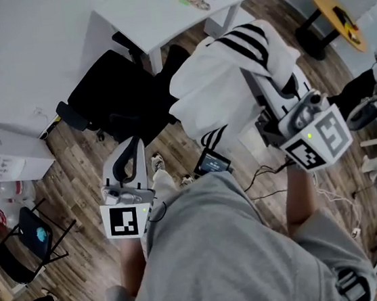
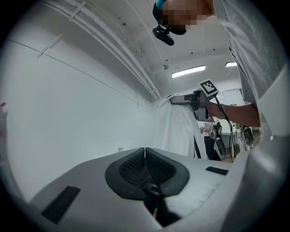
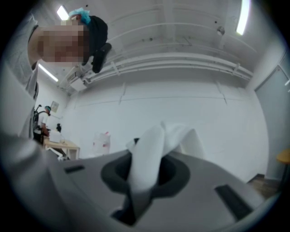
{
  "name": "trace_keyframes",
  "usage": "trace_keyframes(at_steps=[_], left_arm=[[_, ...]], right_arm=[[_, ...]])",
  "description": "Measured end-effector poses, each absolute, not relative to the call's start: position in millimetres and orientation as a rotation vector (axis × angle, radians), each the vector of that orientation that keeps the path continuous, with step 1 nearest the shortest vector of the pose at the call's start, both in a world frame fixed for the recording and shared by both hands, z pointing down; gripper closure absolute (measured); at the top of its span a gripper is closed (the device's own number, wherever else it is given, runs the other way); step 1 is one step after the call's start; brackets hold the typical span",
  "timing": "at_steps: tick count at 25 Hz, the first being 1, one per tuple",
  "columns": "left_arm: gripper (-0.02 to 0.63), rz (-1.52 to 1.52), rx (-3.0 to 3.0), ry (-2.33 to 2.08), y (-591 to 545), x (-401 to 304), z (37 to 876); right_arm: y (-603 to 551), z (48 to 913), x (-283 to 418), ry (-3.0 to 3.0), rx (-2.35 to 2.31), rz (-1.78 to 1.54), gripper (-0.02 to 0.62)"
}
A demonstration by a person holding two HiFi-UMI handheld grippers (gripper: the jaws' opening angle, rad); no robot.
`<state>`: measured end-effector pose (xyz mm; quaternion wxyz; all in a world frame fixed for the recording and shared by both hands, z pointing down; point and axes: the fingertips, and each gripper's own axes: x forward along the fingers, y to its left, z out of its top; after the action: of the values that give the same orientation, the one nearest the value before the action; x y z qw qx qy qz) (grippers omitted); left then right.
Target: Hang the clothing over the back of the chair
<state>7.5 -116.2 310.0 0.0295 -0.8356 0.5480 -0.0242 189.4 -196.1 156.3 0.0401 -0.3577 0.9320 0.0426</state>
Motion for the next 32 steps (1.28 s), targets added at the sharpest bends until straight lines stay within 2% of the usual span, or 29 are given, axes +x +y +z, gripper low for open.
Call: trace_keyframes(at_steps=[9, 32], left_arm=[[0.569, -0.042, -2.582, 1.703, -145.1, -11.5, 306.3], [0.569, -0.106, -2.611, 1.848, -201.8, -75.0, 338.4]], right_arm=[[-221.9, 150.3, 148.2, 2.919, -1.009, 0.159, 0.534], [-299.9, 227.5, 64.9, 3.089, -0.925, -0.061, 0.532]])
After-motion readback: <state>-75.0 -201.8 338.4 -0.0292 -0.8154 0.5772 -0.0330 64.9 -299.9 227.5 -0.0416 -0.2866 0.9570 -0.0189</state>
